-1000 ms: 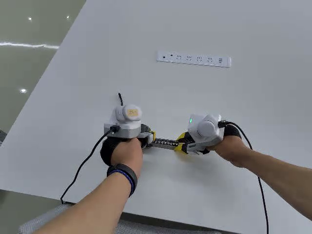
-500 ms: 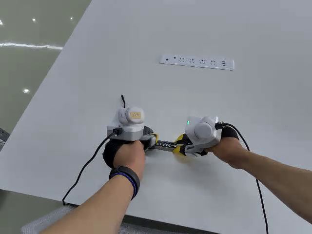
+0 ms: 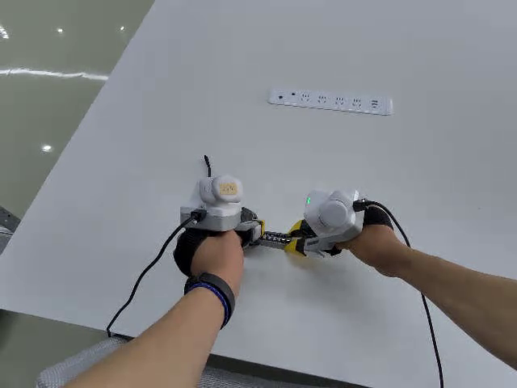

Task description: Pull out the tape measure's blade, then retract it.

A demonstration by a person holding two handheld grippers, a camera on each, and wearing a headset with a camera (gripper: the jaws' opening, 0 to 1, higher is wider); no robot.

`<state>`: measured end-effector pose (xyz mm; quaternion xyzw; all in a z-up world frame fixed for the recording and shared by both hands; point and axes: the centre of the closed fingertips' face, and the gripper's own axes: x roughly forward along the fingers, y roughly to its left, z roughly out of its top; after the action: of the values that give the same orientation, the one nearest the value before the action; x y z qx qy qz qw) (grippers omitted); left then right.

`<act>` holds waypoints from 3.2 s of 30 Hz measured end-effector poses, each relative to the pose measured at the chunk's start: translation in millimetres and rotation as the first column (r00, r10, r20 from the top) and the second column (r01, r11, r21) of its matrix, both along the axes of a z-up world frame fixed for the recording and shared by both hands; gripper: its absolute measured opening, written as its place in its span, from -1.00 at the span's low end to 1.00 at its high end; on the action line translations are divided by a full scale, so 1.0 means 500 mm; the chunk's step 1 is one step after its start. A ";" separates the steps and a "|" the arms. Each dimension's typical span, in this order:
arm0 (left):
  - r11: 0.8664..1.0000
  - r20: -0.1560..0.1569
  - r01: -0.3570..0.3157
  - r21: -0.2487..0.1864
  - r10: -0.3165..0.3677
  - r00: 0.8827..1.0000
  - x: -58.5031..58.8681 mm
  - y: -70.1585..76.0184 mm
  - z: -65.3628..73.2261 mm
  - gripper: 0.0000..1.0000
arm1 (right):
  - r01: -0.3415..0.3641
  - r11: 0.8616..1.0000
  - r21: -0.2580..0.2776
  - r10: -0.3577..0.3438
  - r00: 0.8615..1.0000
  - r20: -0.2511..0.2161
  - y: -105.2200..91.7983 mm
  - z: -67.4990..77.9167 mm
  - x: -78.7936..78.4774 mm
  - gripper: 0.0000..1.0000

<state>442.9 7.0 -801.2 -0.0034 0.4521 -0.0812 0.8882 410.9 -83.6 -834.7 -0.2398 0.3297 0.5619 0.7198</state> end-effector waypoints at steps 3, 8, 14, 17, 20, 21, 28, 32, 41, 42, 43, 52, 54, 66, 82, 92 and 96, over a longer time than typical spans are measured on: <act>1.000 -0.001 -0.002 -0.003 0.002 1.000 0.000 0.001 0.000 0.16 | -0.005 1.000 -0.003 0.005 1.000 -0.002 0.006 0.000 0.001 -0.75; 1.000 0.000 -0.003 -0.003 0.003 1.000 0.000 0.000 0.000 0.16 | -0.015 1.000 -0.007 0.015 1.000 -0.001 0.015 -0.002 0.004 -0.75; 1.000 -0.001 -0.005 -0.007 0.005 1.000 0.000 0.000 0.001 0.16 | -0.023 1.000 -0.010 0.023 1.000 -0.001 0.021 -0.002 0.006 -0.75; 1.000 -0.002 -0.008 -0.009 0.008 1.000 0.001 0.001 0.000 0.16 | -0.026 1.000 -0.011 0.026 1.000 -0.001 0.025 -0.003 0.008 -0.75; 1.000 0.000 -0.009 -0.012 0.009 1.000 0.001 0.001 0.000 0.16 | -0.025 1.000 -0.010 0.025 1.000 -0.003 0.028 -0.004 0.008 -0.75; 1.000 -0.001 -0.010 -0.013 0.010 1.000 0.001 0.001 0.000 0.15 | -0.025 1.000 -0.010 0.025 1.000 -0.003 0.030 -0.004 0.009 -0.75; 1.000 -0.004 -0.008 -0.016 0.008 1.000 0.001 0.003 0.000 0.15 | -0.033 0.999 -0.010 0.033 0.999 -0.005 0.036 -0.003 0.011 -0.75; 1.000 -0.003 -0.006 -0.018 0.006 1.000 0.000 0.003 0.001 0.15 | -0.036 0.999 -0.011 0.036 0.999 -0.006 0.038 -0.002 0.011 -0.75; 1.000 -0.007 -0.008 -0.025 0.008 1.000 0.001 0.005 0.002 0.15 | -0.047 0.999 -0.013 0.047 0.999 -0.005 0.050 -0.001 0.013 -0.75; 1.000 -0.008 -0.008 -0.026 0.008 1.000 0.001 0.005 0.002 0.15 | -0.049 0.999 -0.015 0.049 0.999 -0.004 0.050 0.000 0.013 -0.75; 1.000 -0.006 -0.009 -0.027 0.009 1.000 0.001 0.005 0.002 0.15 | -0.048 0.999 -0.015 0.048 0.999 -0.002 0.052 -0.001 0.014 -0.75; 0.999 -0.006 -0.009 -0.032 0.009 1.000 0.001 0.006 0.003 0.15 | -0.062 0.998 -0.021 0.062 0.998 -0.003 0.063 -0.001 0.014 -0.75; 0.999 -0.006 -0.009 -0.033 0.009 1.000 0.001 0.006 0.003 0.15 | -0.066 0.998 -0.023 0.066 0.998 -0.001 0.066 0.000 0.014 -0.75; 0.999 -0.005 -0.007 -0.040 0.007 1.000 0.001 0.007 0.002 0.15 | -0.077 0.997 -0.023 0.077 0.997 0.001 0.078 -0.001 0.017 -0.75; 0.998 -0.005 -0.023 -0.055 0.022 1.000 0.000 0.008 0.003 0.15 | -0.079 0.997 -0.025 0.079 0.997 -0.004 0.093 -0.003 0.023 -0.75; 0.998 -0.006 -0.024 -0.058 0.023 1.000 0.000 0.009 0.004 0.15 | -0.084 0.996 -0.033 0.084 0.996 -0.005 0.102 -0.005 0.025 -0.75; 0.998 -0.005 -0.024 -0.059 0.024 1.000 0.001 0.009 0.004 0.15 | -0.091 0.995 -0.039 0.091 0.996 -0.004 0.103 -0.003 0.025 -0.75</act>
<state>443.2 11.3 -799.3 -0.0352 0.4515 -0.0840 0.8876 423.2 -32.3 -836.3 -0.2678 0.3303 0.5878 0.6882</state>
